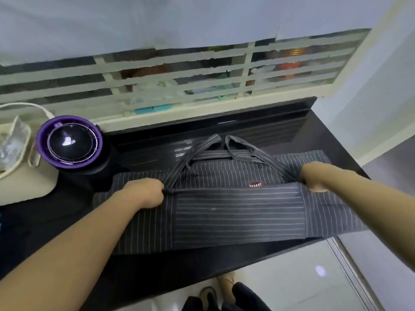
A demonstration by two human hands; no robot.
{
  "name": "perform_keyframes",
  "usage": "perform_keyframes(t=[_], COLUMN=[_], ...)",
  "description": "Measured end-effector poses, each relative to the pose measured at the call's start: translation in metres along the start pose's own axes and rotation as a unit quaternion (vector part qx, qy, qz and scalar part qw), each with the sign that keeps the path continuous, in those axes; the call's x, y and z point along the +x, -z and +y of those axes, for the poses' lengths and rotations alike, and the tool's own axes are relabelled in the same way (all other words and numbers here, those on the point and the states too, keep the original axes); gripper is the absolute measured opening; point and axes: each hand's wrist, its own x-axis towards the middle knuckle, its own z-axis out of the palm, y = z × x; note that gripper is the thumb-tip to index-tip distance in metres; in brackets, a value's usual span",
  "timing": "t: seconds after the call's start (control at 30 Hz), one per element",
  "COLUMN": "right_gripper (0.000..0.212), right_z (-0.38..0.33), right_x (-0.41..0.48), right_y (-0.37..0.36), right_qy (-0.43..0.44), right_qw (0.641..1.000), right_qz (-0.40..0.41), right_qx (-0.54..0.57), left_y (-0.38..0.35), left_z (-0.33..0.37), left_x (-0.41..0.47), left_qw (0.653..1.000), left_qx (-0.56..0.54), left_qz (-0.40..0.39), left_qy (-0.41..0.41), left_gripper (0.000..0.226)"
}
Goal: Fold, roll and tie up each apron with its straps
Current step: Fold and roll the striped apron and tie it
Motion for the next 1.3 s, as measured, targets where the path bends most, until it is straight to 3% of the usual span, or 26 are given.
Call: perform_keyframes(t=[0.1, 0.23, 0.3, 0.43, 0.63, 0.77, 0.97, 1.03, 1.1, 1.17, 1.23, 1.3], right_gripper=[0.017, 0.023, 0.020, 0.018, 0.013, 0.012, 0.013, 0.015, 0.021, 0.028, 0.034, 0.034], right_z=[0.001, -0.001, -0.001, 0.002, 0.004, 0.001, 0.001, 0.001, -0.001, -0.014, -0.044, -0.083], right_x=[0.022, 0.041, 0.052, 0.069, 0.095, 0.106, 0.115, 0.116, 0.116, 0.104, 0.082, 0.056], right_y=[0.003, 0.000, -0.001, 0.004, 0.019, 0.030, 0.030, 0.026, 0.018, 0.015, 0.011, -0.001], right_qy=[-0.009, -0.022, -0.021, 0.044, 0.047, 0.017, 0.012, 0.000, -0.006, 0.026, 0.103, 0.217], right_qw=[0.994, 0.987, 0.980, 0.936, 0.961, 0.984, 0.989, 0.985, 0.961, 0.911, 0.873, 0.851], right_qz=[0.091, 0.134, 0.176, 0.299, 0.251, 0.167, 0.141, 0.170, 0.278, 0.408, 0.457, 0.449], right_qx=[0.060, 0.084, 0.094, 0.181, 0.111, 0.054, 0.042, 0.008, -0.008, 0.062, 0.134, 0.165], left_y=[-0.007, -0.010, -0.008, -0.011, -0.007, -0.010, -0.014, -0.012, -0.013, -0.014, -0.017, -0.026], left_z=[-0.004, -0.012, -0.015, -0.027, -0.024, -0.025, -0.025, -0.023, -0.022, -0.017, -0.001, 0.029], left_x=[0.020, 0.037, 0.045, 0.062, 0.068, 0.065, 0.070, 0.072, 0.073, 0.069, 0.060, 0.048], left_qw=[0.992, 0.971, 0.964, 0.967, 0.962, 0.958, 0.954, 0.958, 0.954, 0.932, 0.903, 0.899], left_qx=[-0.008, -0.031, -0.031, -0.065, -0.120, -0.113, -0.082, -0.075, -0.082, -0.098, -0.077, -0.025], left_qz=[0.129, 0.236, 0.263, 0.245, 0.235, 0.244, 0.262, 0.244, 0.256, 0.327, 0.418, 0.435], left_qy=[0.014, 0.005, 0.000, 0.007, 0.064, 0.098, 0.122, 0.131, 0.136, 0.119, 0.059, -0.038], left_gripper=[0.028, 0.019, 0.017, 0.021, 0.019, 0.016, 0.015, 0.016, 0.021, 0.034, 0.049, 0.057])
